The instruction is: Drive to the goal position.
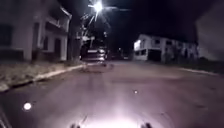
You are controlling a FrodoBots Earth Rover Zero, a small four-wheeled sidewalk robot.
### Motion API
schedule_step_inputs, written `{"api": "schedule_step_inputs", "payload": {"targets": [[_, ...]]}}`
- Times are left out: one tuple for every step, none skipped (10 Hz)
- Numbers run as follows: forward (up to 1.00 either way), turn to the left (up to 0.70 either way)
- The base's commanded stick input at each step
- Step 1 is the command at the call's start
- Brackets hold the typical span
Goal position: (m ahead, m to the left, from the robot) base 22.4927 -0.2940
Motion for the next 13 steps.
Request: {"api": "schedule_step_inputs", "payload": {"targets": [[0.85,0.0],[0.85,0.0],[0.85,0.0],[0.85,0.0],[0.85,0.0],[0.85,0.0],[0.85,0.0],[0.85,0.0],[0.85,0.0],[0.85,0.0],[0.85,0.0],[0.85,0.0],[0.85,0.0]]}}
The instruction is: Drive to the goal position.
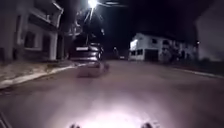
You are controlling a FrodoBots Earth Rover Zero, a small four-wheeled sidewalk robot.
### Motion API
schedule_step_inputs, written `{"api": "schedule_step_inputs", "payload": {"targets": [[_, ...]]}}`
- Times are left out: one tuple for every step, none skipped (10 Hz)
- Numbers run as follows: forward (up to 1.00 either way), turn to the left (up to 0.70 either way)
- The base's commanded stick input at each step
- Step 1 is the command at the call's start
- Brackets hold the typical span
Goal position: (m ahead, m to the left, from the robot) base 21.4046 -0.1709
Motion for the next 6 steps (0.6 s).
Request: {"api": "schedule_step_inputs", "payload": {"targets": [[0.85,-0.01],[0.85,-0.12],[0.85,-0.29],[0.85,0.0],[0.85,0.0],[0.85,0.0]]}}
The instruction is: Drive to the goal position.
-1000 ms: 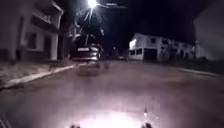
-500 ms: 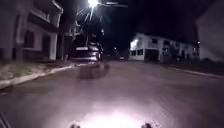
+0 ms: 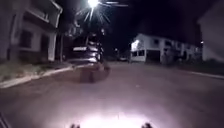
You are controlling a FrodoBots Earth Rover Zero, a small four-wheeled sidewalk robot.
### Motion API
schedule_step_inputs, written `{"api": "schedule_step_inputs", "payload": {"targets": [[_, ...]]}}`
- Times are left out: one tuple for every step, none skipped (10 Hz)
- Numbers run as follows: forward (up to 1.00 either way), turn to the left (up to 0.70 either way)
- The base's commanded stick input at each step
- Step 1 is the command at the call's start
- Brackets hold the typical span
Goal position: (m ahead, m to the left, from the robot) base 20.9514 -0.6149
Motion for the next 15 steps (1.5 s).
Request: {"api": "schedule_step_inputs", "payload": {"targets": [[0.85,0.0],[0.85,0.0],[0.85,0.0],[0.85,0.0],[0.85,0.0],[0.85,0.0],[0.85,0.0],[0.85,0.0],[0.85,0.0],[0.85,0.0],[0.85,-0.18],[0.85,-0.34],[0.85,-0.34],[0.85,-0.34],[0.85,-0.17]]}}
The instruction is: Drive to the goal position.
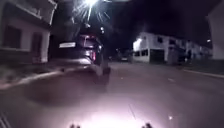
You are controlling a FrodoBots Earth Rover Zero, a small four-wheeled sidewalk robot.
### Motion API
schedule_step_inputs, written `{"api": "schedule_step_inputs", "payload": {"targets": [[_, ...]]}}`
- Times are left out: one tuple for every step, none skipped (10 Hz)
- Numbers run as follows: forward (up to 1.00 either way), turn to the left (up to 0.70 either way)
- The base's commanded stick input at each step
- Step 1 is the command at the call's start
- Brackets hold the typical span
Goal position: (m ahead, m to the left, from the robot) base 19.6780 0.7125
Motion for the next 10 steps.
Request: {"api": "schedule_step_inputs", "payload": {"targets": [[0.85,0.0],[0.85,0.0],[0.85,0.0],[0.85,0.0],[0.85,0.0],[0.85,0.0],[0.85,0.0],[0.85,0.0],[0.85,0.0],[0.85,0.0]]}}
